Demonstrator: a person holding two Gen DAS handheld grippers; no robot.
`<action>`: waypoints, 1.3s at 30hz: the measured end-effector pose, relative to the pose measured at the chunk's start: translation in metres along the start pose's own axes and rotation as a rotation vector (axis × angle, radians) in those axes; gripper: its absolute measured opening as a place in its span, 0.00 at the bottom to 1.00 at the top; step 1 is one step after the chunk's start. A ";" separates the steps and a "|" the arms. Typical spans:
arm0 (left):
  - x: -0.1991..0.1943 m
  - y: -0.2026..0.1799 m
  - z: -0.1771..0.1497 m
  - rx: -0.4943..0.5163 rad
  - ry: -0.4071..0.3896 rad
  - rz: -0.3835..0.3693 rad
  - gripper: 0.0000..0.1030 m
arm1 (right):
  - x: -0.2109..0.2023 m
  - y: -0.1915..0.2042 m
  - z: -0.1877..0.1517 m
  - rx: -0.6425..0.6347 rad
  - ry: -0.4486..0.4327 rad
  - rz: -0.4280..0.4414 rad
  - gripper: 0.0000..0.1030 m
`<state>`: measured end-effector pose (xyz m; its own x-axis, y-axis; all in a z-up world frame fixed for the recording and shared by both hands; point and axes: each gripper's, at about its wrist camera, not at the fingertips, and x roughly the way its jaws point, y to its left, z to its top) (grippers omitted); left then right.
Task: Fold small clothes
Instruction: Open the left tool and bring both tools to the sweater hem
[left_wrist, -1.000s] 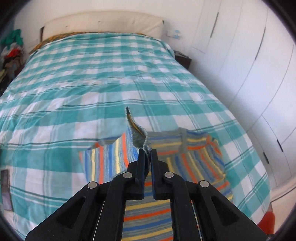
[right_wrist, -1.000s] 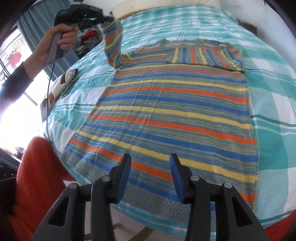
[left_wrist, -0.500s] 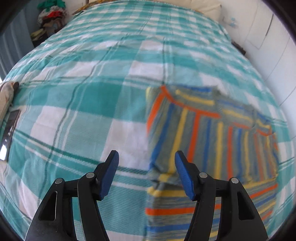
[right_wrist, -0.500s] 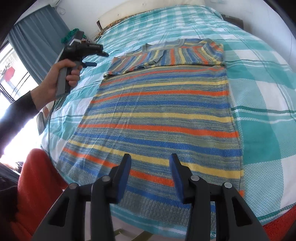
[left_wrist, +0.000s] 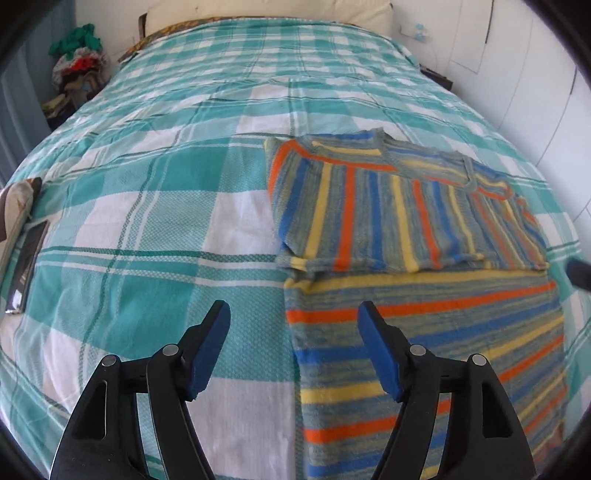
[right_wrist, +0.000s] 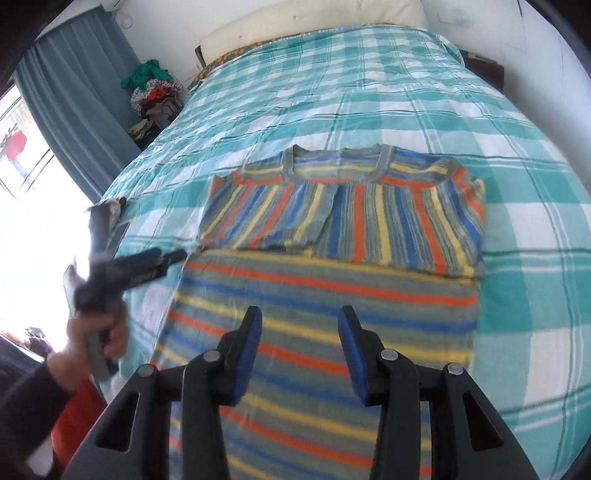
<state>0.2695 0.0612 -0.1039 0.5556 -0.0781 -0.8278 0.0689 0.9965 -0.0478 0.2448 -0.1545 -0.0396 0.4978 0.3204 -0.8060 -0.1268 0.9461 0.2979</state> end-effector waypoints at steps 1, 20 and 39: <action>0.002 -0.003 -0.005 0.007 0.010 -0.004 0.72 | 0.018 0.002 0.013 -0.006 -0.010 -0.006 0.42; -0.059 -0.007 -0.140 0.107 0.195 0.047 0.86 | -0.020 0.017 -0.137 -0.281 0.181 -0.092 0.42; -0.073 -0.005 -0.178 0.094 0.219 0.089 0.93 | -0.039 -0.007 -0.221 -0.108 0.215 -0.200 0.48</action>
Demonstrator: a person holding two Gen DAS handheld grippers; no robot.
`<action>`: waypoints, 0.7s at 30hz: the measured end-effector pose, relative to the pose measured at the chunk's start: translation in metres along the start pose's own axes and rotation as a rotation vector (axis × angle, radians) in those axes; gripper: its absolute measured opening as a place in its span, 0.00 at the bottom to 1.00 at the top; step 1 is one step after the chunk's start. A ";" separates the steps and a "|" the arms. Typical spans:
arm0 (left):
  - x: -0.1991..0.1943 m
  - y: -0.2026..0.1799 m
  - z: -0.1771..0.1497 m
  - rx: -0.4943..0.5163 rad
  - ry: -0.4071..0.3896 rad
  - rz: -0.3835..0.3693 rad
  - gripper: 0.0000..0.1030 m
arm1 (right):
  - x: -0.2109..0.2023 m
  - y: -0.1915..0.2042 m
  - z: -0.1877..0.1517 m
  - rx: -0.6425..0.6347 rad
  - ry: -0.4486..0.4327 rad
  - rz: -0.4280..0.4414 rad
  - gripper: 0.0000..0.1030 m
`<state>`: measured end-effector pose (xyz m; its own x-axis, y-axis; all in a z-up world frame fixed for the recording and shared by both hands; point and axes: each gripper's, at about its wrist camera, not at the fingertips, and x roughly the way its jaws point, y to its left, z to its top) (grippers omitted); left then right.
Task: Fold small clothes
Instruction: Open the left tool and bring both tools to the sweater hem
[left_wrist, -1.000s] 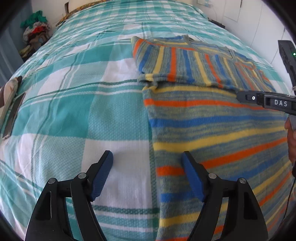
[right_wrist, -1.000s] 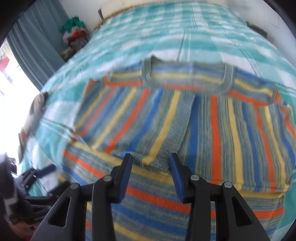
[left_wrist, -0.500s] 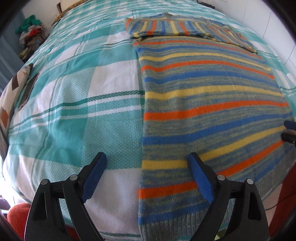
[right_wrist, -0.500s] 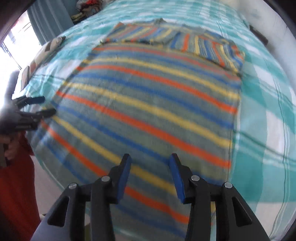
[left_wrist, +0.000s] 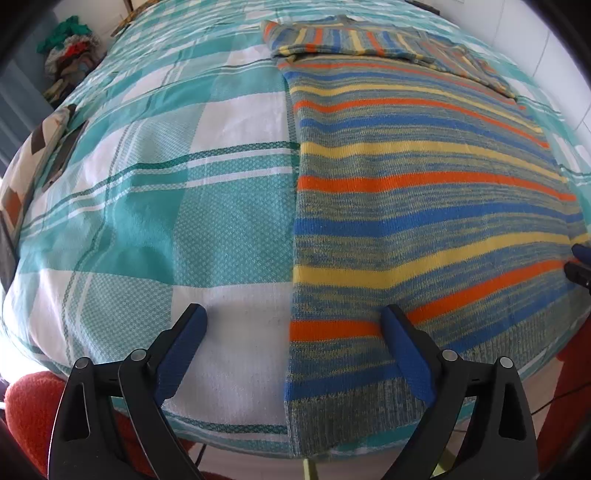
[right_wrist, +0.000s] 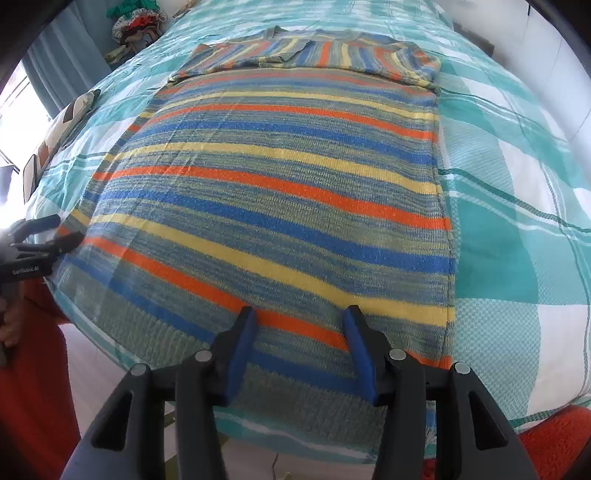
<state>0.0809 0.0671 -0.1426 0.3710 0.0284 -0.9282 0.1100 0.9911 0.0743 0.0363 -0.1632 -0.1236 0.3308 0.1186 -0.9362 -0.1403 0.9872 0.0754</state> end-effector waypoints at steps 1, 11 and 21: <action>0.000 0.000 -0.001 0.002 0.000 -0.002 0.93 | 0.000 0.001 0.000 -0.002 -0.002 -0.003 0.48; -0.005 -0.001 -0.013 0.037 0.043 -0.006 0.95 | -0.005 0.004 -0.008 -0.017 0.024 -0.022 0.51; -0.040 0.027 -0.026 -0.062 0.045 -0.137 0.95 | -0.073 -0.041 -0.024 0.029 -0.052 -0.024 0.61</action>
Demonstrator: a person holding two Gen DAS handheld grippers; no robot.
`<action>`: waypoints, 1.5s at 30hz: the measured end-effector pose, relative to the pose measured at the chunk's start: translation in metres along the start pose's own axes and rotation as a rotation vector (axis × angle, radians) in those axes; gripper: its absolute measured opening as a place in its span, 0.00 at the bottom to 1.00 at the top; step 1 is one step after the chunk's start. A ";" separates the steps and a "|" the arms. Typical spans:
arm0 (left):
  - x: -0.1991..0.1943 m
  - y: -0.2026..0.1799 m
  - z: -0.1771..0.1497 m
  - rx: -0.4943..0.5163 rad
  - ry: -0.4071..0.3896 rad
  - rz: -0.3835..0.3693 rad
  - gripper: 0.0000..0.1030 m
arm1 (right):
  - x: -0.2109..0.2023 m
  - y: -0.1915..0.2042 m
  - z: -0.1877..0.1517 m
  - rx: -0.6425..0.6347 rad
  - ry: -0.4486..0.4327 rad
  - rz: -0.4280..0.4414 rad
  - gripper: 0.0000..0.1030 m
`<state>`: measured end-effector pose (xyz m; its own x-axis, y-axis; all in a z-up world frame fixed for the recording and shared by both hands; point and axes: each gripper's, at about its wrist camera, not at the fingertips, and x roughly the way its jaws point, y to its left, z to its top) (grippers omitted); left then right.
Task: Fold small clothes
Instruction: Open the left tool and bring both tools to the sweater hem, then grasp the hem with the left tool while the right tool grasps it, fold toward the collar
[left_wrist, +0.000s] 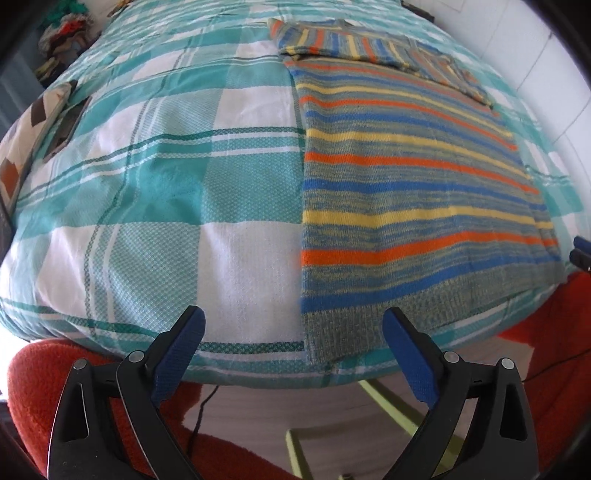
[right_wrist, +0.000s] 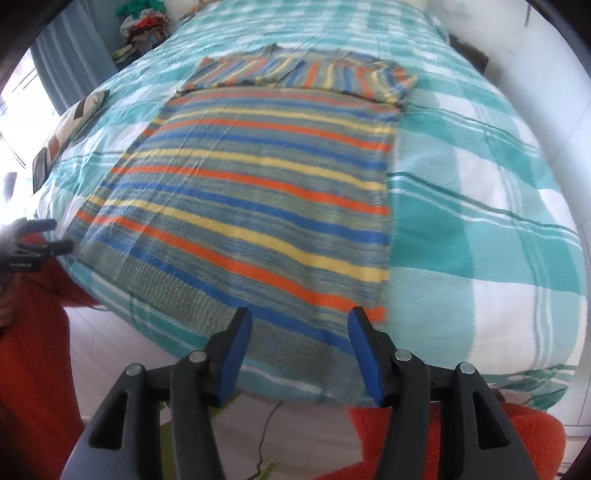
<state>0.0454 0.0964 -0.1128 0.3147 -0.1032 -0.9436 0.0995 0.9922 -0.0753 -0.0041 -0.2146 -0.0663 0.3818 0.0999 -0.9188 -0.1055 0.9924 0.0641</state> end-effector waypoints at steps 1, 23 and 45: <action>0.006 0.002 0.002 -0.015 0.015 -0.013 0.95 | -0.005 -0.012 -0.001 0.033 -0.004 0.017 0.64; -0.001 0.001 0.169 -0.155 -0.125 -0.276 0.04 | 0.033 -0.076 0.123 0.356 -0.139 0.331 0.05; 0.129 0.032 0.411 -0.329 -0.128 -0.211 0.28 | 0.188 -0.185 0.341 0.576 -0.207 0.353 0.09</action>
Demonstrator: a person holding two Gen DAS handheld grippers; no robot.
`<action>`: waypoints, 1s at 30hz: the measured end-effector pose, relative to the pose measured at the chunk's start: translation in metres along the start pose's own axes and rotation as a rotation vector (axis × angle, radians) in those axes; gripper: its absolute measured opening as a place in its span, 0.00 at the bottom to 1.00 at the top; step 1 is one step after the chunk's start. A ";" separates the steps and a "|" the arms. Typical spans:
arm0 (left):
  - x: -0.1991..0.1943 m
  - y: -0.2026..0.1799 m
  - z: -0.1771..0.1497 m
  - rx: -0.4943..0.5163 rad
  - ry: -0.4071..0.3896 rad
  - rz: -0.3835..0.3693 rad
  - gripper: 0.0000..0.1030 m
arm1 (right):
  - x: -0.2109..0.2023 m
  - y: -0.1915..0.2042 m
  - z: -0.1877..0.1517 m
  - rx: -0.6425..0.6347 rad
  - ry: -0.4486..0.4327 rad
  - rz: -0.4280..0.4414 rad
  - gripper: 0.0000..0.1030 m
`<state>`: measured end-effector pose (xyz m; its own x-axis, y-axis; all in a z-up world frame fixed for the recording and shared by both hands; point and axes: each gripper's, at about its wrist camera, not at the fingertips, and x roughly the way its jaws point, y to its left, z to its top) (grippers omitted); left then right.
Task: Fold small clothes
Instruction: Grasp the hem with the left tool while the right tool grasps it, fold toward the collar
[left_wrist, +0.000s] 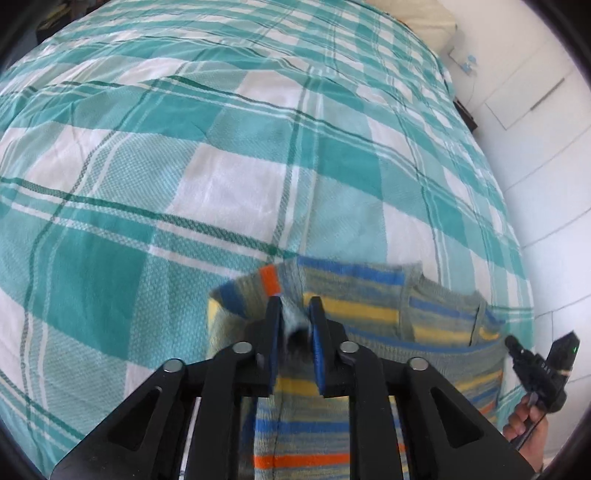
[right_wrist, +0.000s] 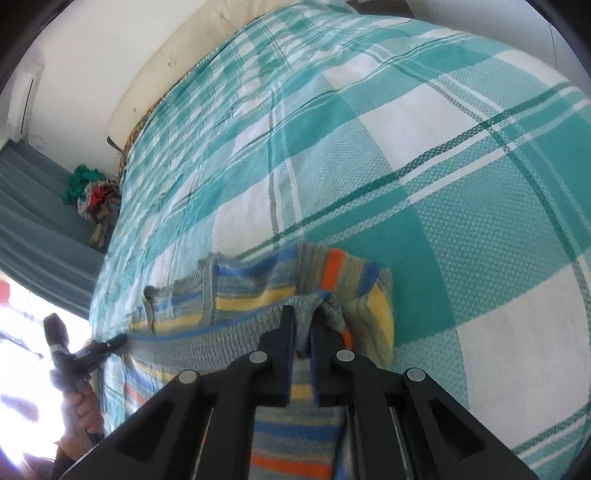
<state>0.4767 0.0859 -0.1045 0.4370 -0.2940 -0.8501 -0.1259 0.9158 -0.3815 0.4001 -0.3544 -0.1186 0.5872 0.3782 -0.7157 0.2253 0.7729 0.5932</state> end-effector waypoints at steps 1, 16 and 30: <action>-0.009 0.006 0.005 -0.037 -0.037 0.001 0.43 | -0.007 -0.004 0.004 0.028 -0.036 0.019 0.15; -0.001 -0.003 -0.096 0.301 0.035 0.124 0.66 | 0.025 0.049 -0.042 -0.421 0.198 -0.174 0.27; -0.051 0.023 -0.196 0.390 -0.013 0.227 0.65 | -0.056 0.021 -0.172 -0.546 0.206 -0.159 0.18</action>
<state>0.2772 0.0685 -0.1408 0.4485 -0.0723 -0.8909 0.1239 0.9921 -0.0181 0.2384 -0.2718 -0.1295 0.4042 0.2852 -0.8691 -0.1653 0.9573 0.2373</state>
